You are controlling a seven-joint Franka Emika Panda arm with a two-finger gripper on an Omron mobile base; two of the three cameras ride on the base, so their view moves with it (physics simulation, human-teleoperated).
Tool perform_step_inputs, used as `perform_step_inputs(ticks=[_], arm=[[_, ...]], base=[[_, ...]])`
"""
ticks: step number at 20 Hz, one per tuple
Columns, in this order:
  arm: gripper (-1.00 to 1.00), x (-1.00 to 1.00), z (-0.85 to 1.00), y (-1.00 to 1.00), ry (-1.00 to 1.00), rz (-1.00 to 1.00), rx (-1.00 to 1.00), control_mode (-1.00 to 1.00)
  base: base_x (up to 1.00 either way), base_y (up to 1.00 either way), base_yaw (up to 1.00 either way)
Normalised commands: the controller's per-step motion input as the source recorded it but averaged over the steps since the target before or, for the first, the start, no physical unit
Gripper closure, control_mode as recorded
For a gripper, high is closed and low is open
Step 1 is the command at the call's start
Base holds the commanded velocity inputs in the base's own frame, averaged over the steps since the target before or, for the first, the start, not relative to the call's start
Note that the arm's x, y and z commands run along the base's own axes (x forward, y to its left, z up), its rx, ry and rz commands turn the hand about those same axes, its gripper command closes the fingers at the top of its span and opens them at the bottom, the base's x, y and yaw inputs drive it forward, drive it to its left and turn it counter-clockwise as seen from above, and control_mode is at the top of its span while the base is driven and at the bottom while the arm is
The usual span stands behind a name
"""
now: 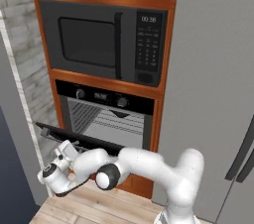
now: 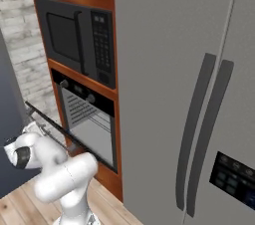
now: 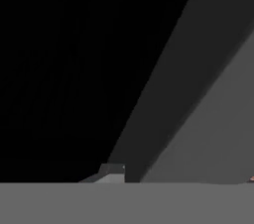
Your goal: Take the baked cake out of the oven and place it on the plate for cooling. Then close the oven door.
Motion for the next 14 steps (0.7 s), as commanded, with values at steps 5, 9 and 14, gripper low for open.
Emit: perform_step_inputs(ticks=[5, 9, 14], arm=[[1.0, 0.32, -0.86, 0.26, 0.58, 0.07, 0.09, -1.0], [1.0, 0.01, -0.92, 0.3, 0.53, 0.08, 0.04, -1.0], [-1.0, 0.06, -0.95, 0.29, 0.54, 0.08, 0.02, -1.0]], base=[[0.0, 0.0, 0.0], [0.0, 0.0, 0.0], [0.0, 0.0, 0.0]])
